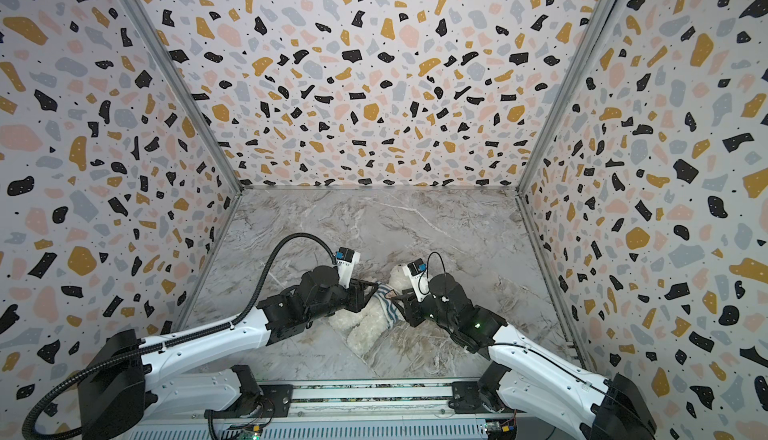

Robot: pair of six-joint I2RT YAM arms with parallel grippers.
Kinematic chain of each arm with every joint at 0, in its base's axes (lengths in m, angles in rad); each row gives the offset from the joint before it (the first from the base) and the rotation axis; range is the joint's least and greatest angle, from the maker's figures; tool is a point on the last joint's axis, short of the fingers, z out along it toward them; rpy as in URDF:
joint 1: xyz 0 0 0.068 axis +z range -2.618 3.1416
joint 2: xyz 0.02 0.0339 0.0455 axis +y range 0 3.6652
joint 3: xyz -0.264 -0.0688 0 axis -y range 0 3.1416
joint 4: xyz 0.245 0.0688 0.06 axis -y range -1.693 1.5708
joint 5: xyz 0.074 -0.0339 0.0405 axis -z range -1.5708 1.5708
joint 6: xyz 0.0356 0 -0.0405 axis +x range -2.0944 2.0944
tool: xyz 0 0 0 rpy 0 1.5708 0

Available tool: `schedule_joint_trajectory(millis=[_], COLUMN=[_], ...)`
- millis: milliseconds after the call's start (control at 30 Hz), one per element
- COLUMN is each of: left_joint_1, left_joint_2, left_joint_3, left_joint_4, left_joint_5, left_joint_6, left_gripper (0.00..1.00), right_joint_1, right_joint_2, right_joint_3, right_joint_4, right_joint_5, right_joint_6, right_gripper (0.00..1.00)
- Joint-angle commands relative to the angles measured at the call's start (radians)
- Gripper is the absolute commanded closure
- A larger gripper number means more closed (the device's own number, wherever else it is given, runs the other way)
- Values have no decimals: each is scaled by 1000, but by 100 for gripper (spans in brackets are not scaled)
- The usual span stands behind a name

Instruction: Dress the teddy bear

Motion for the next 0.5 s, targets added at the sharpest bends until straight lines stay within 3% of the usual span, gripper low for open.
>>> schedule_joint_trajectory(millis=[0, 467], left_joint_1=[-4, 17], left_joint_2=[31, 111], left_joint_3=[32, -3], left_joint_4=[29, 102], left_joint_5=[-25, 28], left_joint_6=[15, -9], left_gripper=[60, 60], right_joint_1=[18, 60], right_joint_2=[24, 133], right_joint_3=[47, 36], right_joint_4=[-1, 80], right_joint_5=[29, 22], right_joint_6=[38, 90], right_gripper=[57, 58])
